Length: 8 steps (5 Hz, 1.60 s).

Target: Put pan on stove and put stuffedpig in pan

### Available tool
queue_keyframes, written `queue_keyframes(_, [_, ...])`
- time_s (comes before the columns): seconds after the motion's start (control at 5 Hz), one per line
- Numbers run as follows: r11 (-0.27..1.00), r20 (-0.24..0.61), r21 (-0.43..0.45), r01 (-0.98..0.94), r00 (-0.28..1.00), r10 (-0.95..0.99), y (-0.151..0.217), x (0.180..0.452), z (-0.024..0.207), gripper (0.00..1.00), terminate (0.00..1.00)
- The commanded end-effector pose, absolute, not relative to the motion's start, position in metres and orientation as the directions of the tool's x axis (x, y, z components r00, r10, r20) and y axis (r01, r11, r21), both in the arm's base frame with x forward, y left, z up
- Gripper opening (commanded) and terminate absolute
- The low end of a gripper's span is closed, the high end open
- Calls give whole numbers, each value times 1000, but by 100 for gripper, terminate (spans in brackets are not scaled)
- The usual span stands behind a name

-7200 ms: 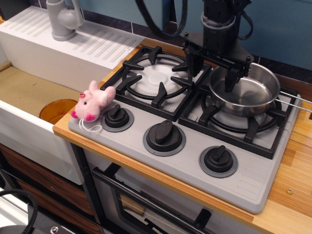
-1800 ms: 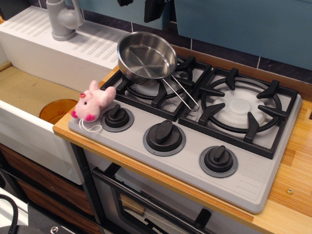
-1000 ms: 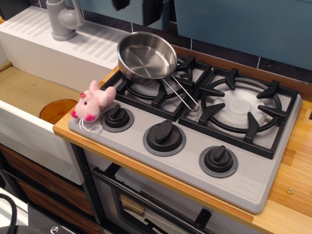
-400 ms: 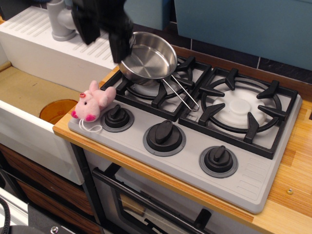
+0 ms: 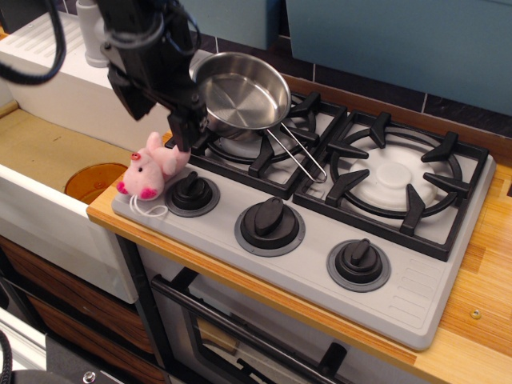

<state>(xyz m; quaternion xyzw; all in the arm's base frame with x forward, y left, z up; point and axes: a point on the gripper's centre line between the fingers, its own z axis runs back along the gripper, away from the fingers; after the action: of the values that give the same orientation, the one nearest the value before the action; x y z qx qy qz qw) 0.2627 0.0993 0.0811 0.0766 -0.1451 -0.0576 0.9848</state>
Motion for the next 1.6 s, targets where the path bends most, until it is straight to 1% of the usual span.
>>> queue_keyframes(0.0, [976,414,192,103,893,-176,118,270,67,100,0])
queue_keyframes(0.2, [975,427,197,107,885,-184,126,273,60,100,0])
queue_keyframes(0.4, [975,418,198,101,891,-177,129,274,52,100,0])
queue_keyframes(0.6, [975,388,201,92,906,-166,128,273,45,100,0])
queue_keyframes(0.8, [974,337,212,76,930,-146,124,272,41,100,0])
queue_keyframes(1.0, [978,296,194,69,947,-126,118,274,42,100,0])
queue_keyframes(1.2, [979,261,196,50,960,-102,112,277,49,0,0])
queue_keyframes(1.4, [974,229,221,47,968,-98,112,275,68,0,0])
